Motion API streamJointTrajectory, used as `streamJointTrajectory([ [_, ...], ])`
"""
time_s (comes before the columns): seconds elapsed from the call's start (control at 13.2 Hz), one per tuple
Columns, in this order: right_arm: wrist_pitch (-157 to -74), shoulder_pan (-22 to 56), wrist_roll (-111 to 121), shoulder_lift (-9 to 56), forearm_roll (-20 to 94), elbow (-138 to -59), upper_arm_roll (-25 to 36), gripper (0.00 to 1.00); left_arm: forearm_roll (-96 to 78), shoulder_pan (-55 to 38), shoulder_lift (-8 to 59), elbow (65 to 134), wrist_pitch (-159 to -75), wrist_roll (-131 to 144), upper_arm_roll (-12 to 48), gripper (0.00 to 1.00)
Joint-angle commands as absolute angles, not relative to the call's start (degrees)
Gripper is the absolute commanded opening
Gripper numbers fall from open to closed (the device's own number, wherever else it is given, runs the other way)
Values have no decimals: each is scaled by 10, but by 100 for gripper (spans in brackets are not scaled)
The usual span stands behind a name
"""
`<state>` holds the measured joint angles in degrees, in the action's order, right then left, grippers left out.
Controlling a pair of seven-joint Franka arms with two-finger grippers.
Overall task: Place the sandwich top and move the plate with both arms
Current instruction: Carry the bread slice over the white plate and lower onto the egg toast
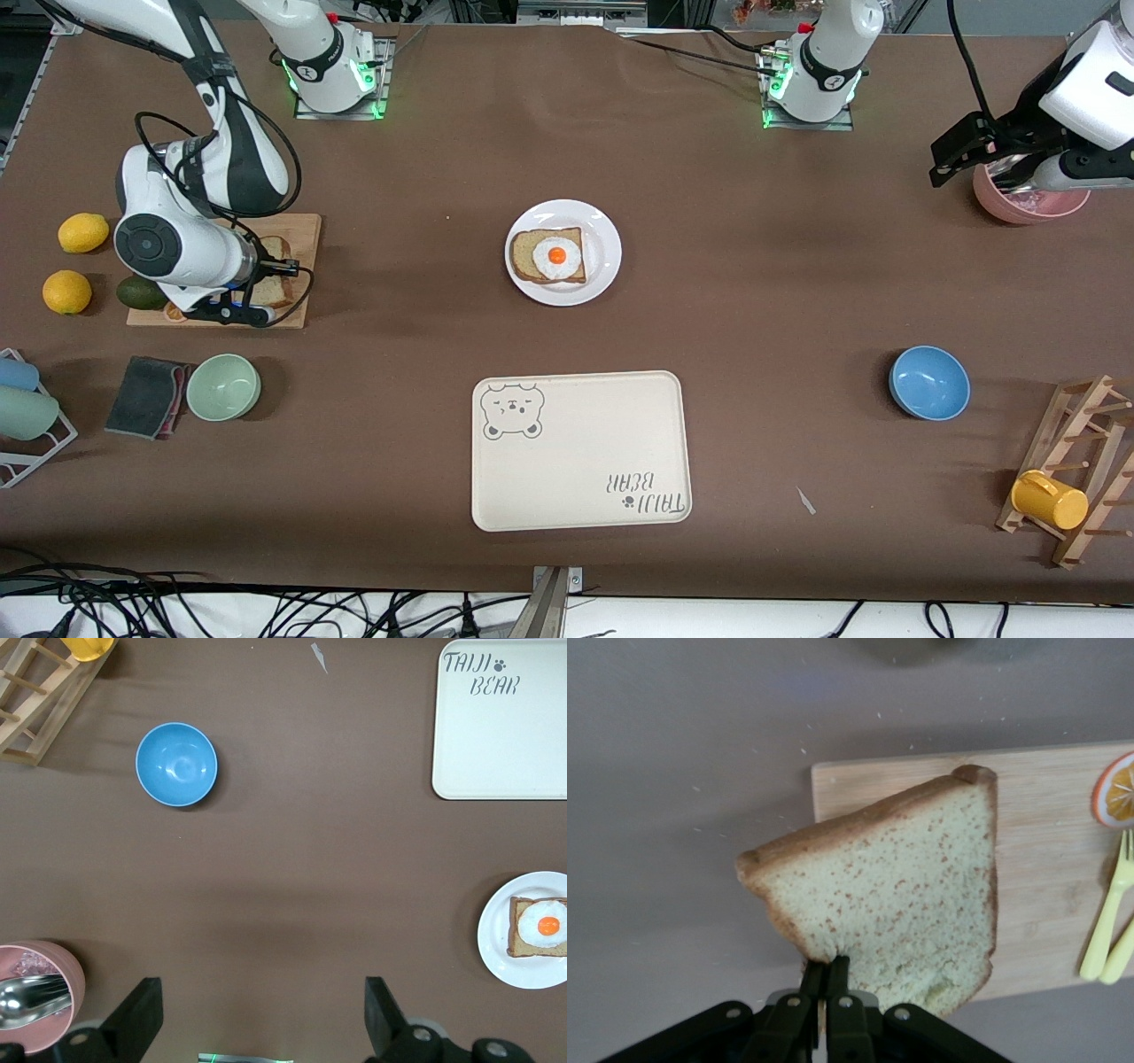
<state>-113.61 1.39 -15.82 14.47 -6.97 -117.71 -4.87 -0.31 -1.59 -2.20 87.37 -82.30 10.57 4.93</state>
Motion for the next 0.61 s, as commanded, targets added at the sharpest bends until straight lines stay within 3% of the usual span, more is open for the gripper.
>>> streamJointTrajectory([
  [0.0,-1114,17,-246,150,-65,-1146,-106,0,12,-15,-22,865,-814,106,54,100],
  [0.23,-1126,39,-349,187,-21,-1098,-176,0,12,-15,-22,866,-814,106,54,100],
  [0.53,-1129,136,-482,233,-16,-1007,-181,0,12,-15,-22,865,-814,107,54,100],
])
